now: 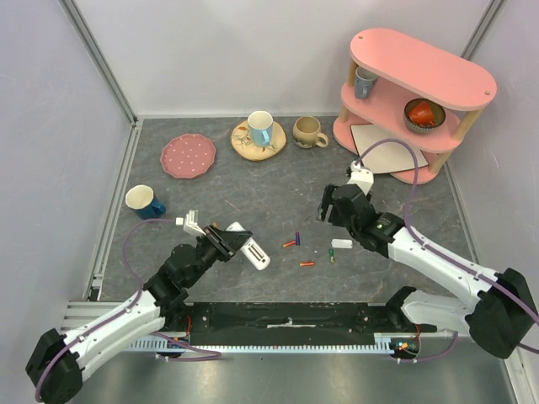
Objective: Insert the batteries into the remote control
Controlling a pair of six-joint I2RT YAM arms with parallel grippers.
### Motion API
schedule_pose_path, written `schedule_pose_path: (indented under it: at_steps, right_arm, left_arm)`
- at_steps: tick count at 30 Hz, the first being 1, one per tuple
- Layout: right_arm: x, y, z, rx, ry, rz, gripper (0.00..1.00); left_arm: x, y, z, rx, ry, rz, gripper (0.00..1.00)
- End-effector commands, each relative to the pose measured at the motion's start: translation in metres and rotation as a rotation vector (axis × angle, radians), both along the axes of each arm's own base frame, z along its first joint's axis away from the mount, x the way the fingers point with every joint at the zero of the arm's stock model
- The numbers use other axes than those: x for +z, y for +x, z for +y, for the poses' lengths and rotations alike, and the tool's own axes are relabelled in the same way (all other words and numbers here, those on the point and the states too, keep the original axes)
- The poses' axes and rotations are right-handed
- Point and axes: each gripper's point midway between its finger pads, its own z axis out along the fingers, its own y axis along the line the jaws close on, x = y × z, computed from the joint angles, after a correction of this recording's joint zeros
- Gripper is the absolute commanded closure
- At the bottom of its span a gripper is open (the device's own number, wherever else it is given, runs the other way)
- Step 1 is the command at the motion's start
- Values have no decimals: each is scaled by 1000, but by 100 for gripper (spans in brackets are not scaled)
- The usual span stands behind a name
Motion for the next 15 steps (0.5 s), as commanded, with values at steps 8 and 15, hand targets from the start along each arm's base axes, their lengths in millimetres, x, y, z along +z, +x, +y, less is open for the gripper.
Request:
schedule_pose_path:
  at_steps: [8, 15]
  right_arm:
    - [-1, -22, 24, 306, -255, -80, 16]
    - [-36, -25, 65, 471, -226, 52, 20]
  left_arm:
    - [41, -23, -3, -111, -133, -253, 98]
    - [52, -58, -23, -359, -131, -334, 98]
